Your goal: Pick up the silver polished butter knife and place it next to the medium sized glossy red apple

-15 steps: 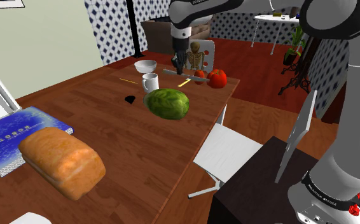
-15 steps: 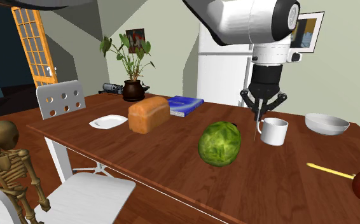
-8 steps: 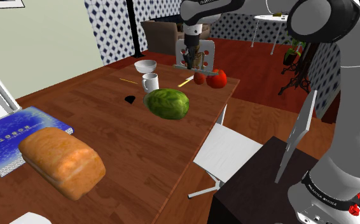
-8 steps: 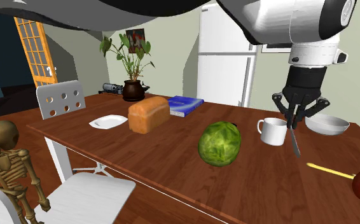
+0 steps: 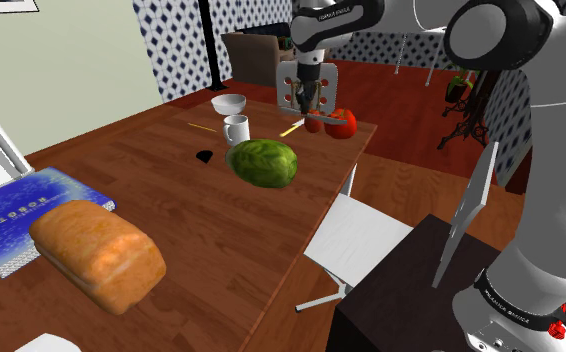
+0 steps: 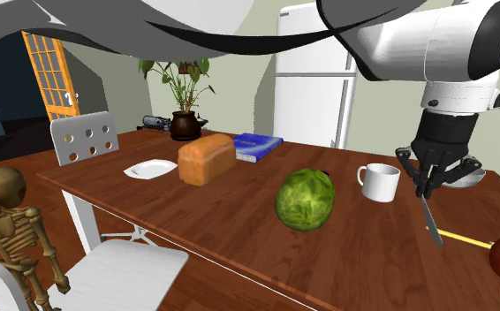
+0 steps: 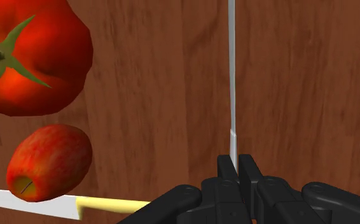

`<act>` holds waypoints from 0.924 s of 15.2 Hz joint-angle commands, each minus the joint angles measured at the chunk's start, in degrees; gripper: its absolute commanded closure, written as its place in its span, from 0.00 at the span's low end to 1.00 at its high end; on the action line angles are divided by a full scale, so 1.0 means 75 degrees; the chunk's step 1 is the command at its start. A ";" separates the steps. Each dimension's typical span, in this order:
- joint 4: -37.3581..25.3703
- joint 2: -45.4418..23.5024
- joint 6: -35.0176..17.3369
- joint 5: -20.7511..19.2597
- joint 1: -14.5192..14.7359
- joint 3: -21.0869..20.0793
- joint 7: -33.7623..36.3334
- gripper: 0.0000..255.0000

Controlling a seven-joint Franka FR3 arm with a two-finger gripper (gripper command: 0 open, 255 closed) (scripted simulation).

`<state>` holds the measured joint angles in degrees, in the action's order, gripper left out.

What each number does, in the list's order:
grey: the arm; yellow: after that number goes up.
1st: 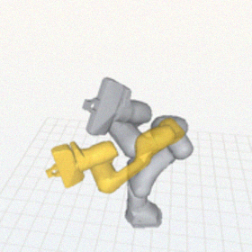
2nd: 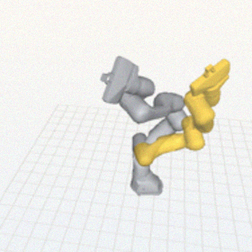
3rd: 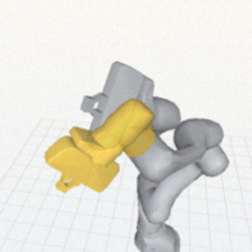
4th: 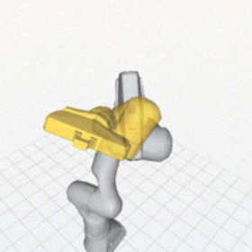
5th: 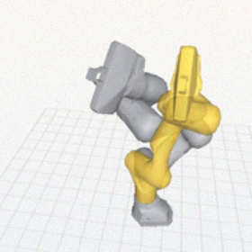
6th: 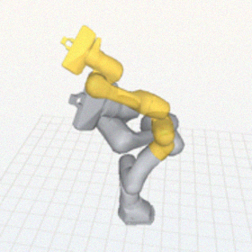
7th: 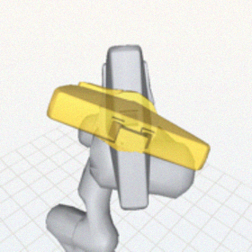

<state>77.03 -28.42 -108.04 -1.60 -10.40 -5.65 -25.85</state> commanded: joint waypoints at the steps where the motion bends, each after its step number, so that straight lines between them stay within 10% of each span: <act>1: 0.0095 -0.0057 -0.0156 -0.0005 -0.0001 0.0003 -0.0002 1.00; 14: 0.0964 -0.0361 -0.1328 -0.0035 -0.0006 0.0023 0.0004 1.00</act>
<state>83.88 -30.88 -117.35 -1.83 -10.49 -5.48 -25.88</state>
